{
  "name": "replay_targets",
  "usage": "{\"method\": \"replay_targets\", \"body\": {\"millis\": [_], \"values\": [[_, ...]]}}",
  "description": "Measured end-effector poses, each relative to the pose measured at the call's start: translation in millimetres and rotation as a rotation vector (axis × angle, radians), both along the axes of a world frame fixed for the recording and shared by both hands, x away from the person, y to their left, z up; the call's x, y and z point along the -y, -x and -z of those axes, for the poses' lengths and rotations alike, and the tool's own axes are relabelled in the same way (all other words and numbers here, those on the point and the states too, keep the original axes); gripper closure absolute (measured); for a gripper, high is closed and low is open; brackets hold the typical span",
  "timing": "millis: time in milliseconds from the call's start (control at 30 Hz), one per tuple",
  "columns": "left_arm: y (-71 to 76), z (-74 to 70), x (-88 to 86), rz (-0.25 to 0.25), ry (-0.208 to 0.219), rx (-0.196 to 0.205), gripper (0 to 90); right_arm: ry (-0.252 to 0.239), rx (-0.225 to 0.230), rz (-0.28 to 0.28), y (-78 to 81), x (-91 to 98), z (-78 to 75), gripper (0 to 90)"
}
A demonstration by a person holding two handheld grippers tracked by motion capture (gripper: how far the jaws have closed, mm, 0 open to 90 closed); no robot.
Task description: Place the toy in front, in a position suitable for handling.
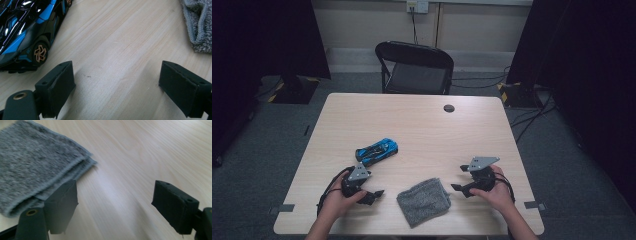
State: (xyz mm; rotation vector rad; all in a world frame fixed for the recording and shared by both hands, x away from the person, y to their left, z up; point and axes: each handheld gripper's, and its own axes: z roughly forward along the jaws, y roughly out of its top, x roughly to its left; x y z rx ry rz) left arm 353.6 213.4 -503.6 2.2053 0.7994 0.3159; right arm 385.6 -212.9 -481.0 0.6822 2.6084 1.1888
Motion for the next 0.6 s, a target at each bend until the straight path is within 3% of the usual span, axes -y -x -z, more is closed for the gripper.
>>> {"method": "replay_targets", "body": {"millis": [233,600], "values": [[0.1,0.1,0.1,-0.001,0.000,0.001,12.4,-0.021,-0.013,-0.081,10.4,-16.8,-4.7,24.3],[0.1,0.1,0.2,-0.001,0.000,0.002,12.4,-0.001,-0.030,-0.176,17.1,-36.7,-5.0,31.2]]}}
